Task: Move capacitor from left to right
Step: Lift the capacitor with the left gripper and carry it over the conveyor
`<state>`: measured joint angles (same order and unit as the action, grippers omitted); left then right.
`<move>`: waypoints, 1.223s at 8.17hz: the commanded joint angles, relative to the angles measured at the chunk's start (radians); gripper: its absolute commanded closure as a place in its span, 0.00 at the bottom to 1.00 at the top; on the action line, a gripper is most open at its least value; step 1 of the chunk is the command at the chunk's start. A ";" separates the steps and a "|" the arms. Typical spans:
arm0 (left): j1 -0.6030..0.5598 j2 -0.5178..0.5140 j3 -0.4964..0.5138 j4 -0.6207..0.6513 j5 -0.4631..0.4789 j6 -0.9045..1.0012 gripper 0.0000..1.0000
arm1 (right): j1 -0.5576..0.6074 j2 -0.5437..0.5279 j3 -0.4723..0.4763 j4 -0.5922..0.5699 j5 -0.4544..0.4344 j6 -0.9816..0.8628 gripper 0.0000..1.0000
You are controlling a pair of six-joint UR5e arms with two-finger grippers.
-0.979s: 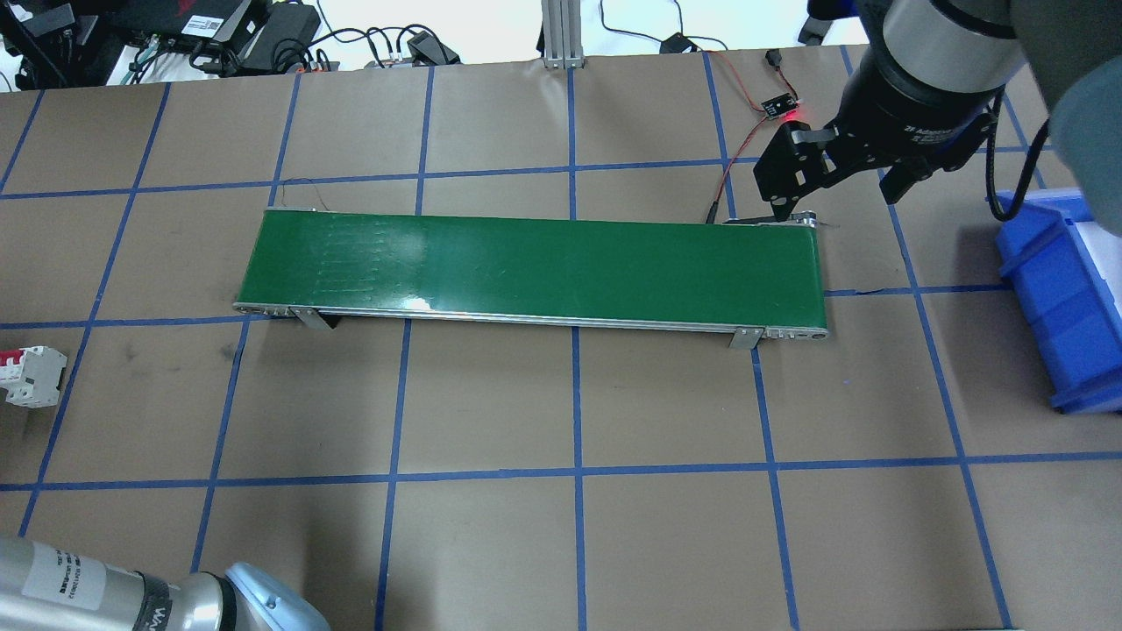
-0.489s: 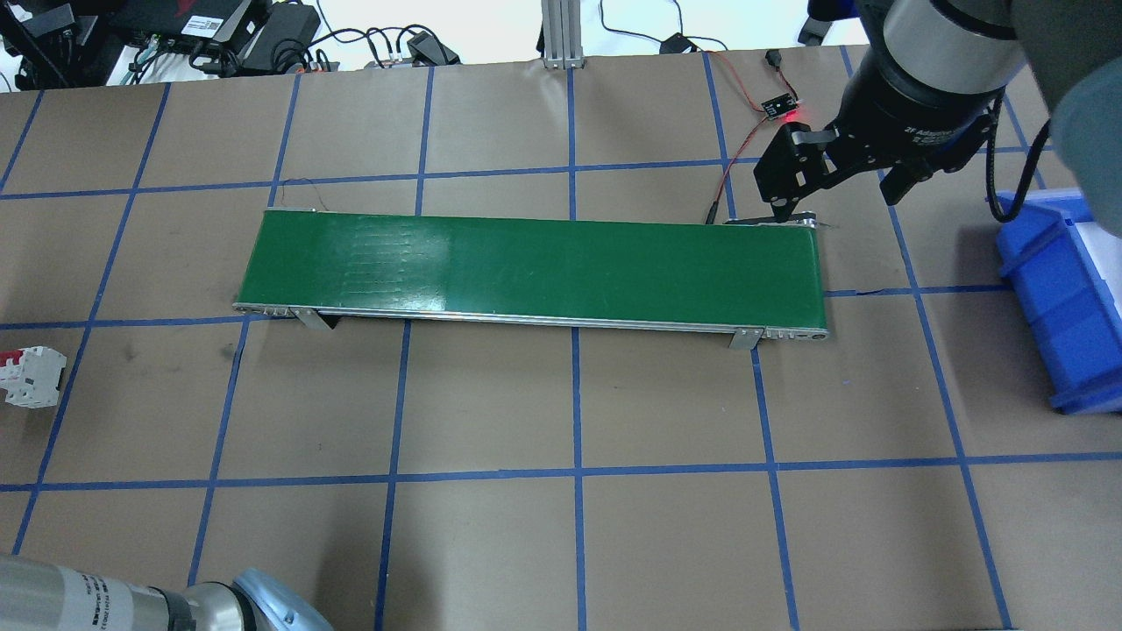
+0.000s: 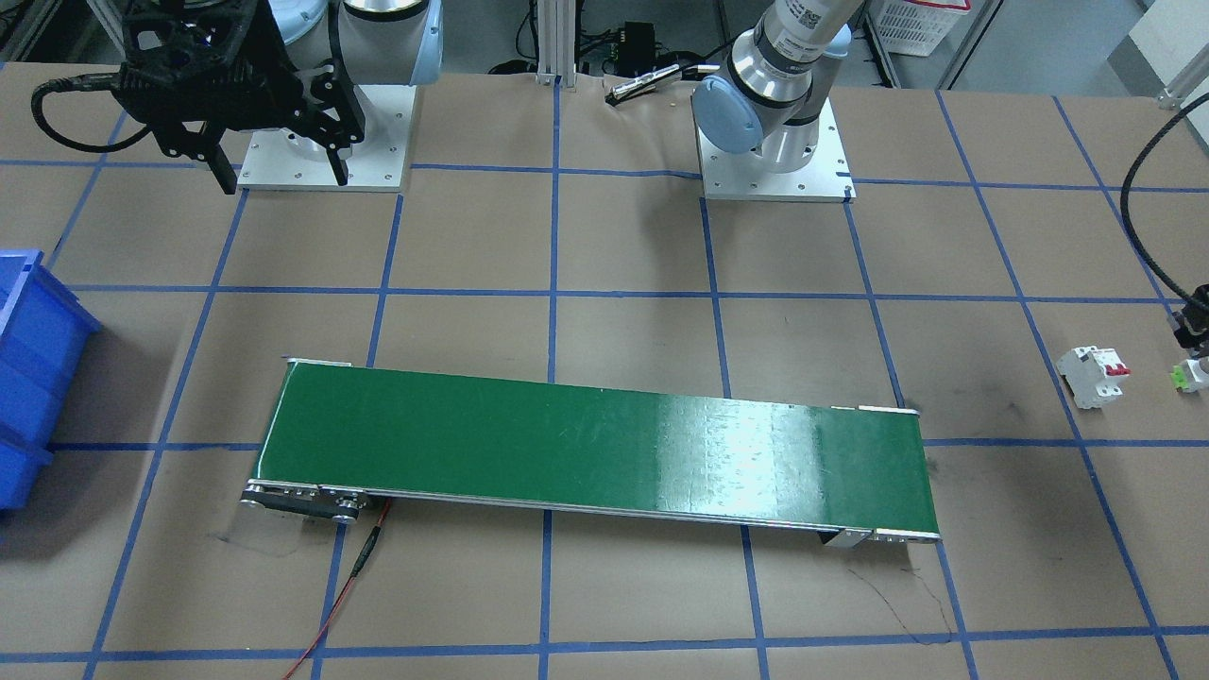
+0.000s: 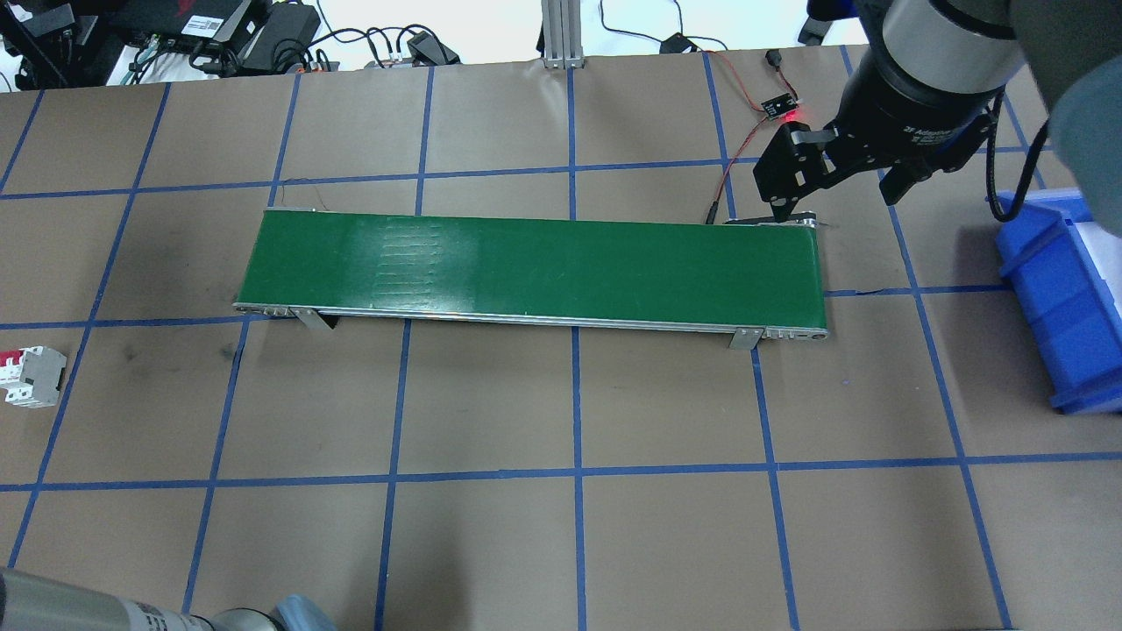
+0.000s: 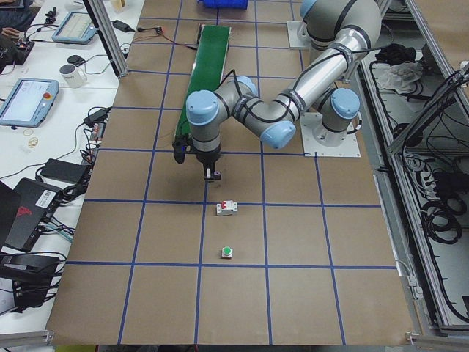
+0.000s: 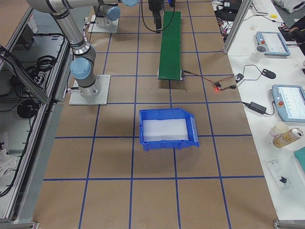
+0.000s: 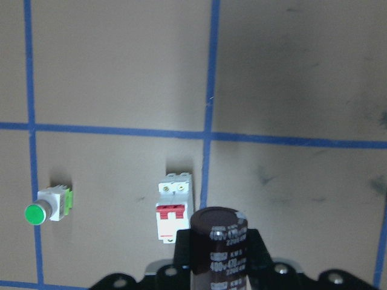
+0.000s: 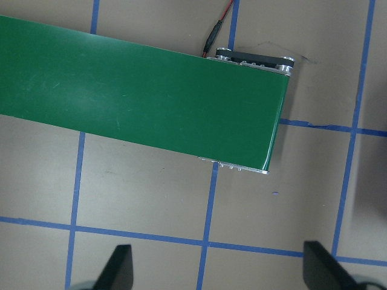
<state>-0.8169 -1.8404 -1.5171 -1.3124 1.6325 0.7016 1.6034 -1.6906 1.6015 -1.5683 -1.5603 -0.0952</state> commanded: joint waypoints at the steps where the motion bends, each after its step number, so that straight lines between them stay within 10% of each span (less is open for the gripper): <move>1: -0.248 0.009 0.000 -0.007 0.065 -0.237 1.00 | 0.000 0.000 0.000 0.001 0.002 -0.001 0.00; 4: -0.515 -0.006 -0.003 -0.007 0.067 -0.517 1.00 | 0.001 0.000 0.000 0.001 0.000 0.000 0.00; 10: -0.568 -0.138 -0.009 0.119 0.061 -0.320 1.00 | 0.001 0.000 0.002 0.001 0.005 -0.001 0.00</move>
<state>-1.3779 -1.9506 -1.5172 -1.2223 1.6962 0.3448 1.6044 -1.6916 1.6021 -1.5677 -1.5602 -0.0966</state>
